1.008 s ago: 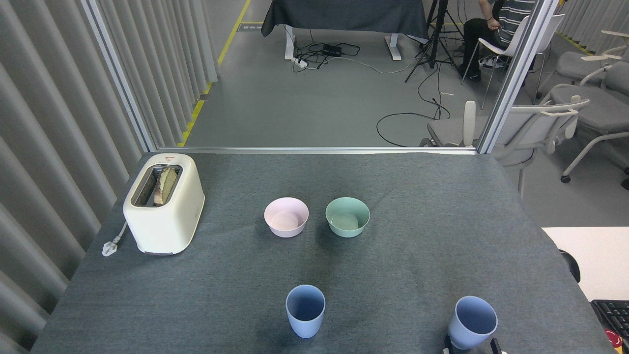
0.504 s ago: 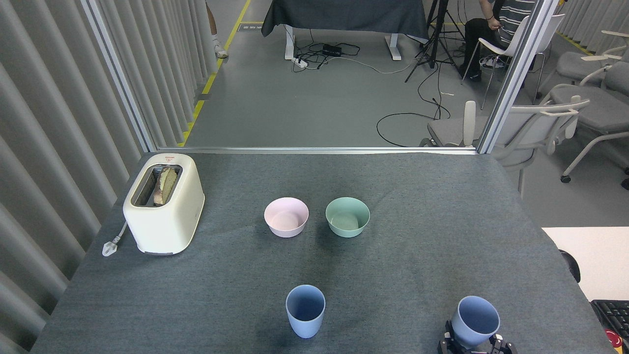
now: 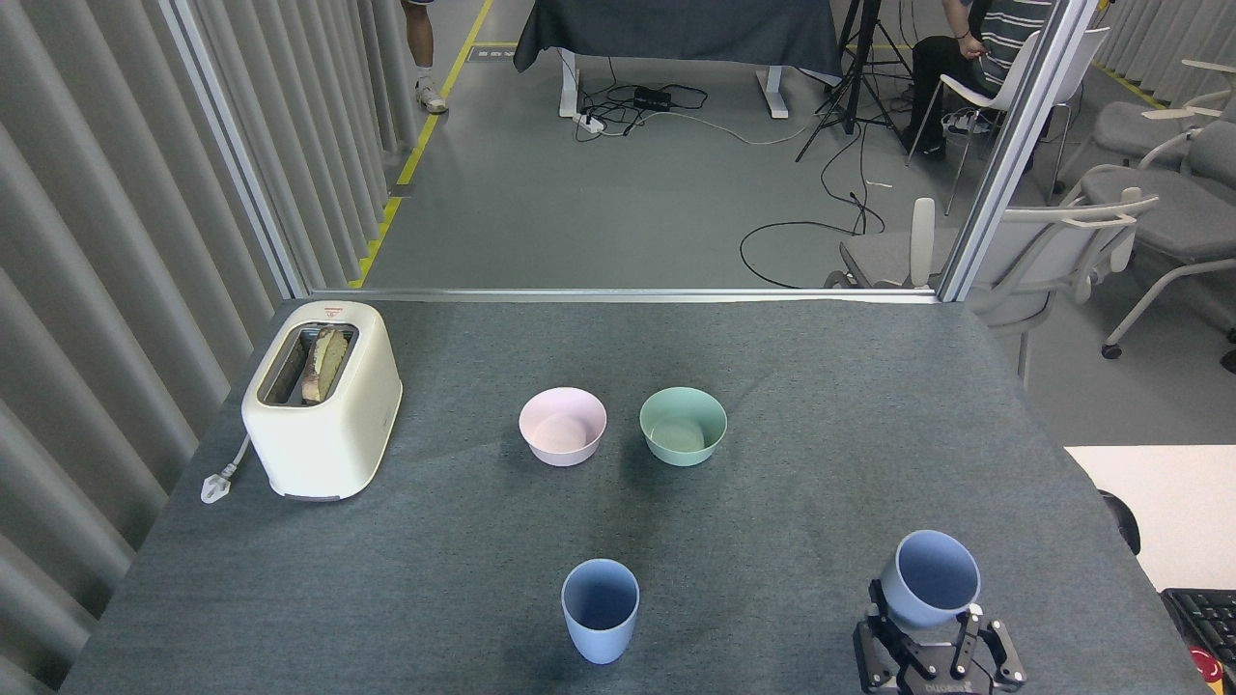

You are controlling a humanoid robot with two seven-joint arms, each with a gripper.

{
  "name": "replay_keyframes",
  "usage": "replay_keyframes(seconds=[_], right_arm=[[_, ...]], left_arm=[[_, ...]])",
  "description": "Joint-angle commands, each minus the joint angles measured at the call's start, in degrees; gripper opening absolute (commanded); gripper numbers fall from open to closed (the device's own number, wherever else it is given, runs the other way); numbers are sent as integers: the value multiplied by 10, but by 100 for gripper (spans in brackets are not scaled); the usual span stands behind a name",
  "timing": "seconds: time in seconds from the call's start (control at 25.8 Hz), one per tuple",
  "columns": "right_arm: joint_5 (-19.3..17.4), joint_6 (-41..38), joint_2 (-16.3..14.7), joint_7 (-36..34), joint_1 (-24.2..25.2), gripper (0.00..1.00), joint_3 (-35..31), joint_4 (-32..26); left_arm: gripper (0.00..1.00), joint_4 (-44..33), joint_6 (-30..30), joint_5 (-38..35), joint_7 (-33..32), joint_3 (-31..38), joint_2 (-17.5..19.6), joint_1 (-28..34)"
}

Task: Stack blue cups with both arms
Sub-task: 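Lift the blue cup and move it over the placed blue cup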

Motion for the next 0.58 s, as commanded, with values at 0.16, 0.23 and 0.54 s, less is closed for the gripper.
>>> replay_keyframes(seconds=[0.16,0.23,0.54], right_arm=[[71,16,88,83,-128,57,123,16],[107,14,116,93,-145,57,143,17],[138,15,148,96,-117,57,259,9]], left_arm=[[100,0,0,0,0,0,0,0],[100,0,1,0,0,0,0,0],[100,0,1,0,0,0,0,-2]])
